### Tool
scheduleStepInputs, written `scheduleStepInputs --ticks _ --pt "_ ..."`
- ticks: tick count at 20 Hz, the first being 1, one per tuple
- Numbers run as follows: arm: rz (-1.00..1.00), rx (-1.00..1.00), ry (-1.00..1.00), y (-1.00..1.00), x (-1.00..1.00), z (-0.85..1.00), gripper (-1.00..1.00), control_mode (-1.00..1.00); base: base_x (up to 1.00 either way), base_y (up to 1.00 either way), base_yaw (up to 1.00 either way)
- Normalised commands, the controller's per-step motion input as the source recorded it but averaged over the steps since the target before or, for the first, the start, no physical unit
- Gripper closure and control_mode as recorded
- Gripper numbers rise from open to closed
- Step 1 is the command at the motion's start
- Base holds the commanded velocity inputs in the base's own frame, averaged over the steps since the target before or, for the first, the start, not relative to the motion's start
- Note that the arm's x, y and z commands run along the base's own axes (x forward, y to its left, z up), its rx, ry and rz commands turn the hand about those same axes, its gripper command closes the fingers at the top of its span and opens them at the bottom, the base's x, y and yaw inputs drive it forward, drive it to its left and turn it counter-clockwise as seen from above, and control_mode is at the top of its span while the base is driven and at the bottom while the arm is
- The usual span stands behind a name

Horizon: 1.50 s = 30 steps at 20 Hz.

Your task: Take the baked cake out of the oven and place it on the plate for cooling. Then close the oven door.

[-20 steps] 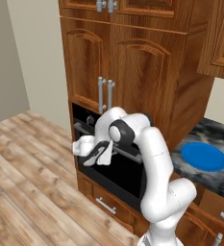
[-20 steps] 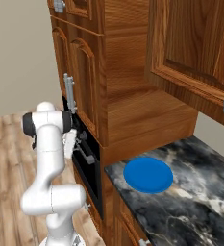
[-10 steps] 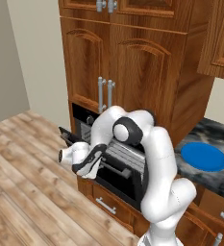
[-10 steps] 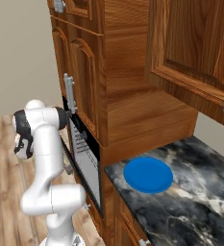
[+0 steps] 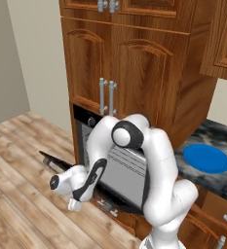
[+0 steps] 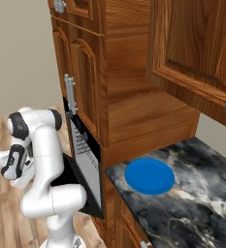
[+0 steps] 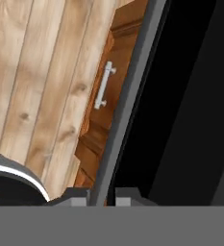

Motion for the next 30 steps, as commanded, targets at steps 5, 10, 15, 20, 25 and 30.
scheduleStepInputs --ticks 5,10,15,20,25,30 --pt "0.17 0.17 0.17 0.66 -0.93 -0.92 -1.0 -1.0 0.0 0.0 0.0" --pt "0.1 0.25 0.07 0.28 -0.66 0.14 -1.0 -1.0 0.0 0.0 0.0" --pt "0.02 0.16 -0.05 0.02 -0.63 1.0 -1.0 -1.0 0.0 0.0 0.0" --pt "0.0 0.18 0.0 0.0 -0.58 1.0 -1.0 -1.0 0.0 0.0 0.0" --pt "-0.01 0.16 0.0 -0.15 -0.2 1.0 -1.0 -1.0 0.0 0.0 0.0" --pt "-0.03 0.0 -0.01 -0.67 0.52 0.79 -1.0 -1.0 0.0 0.0 0.0"
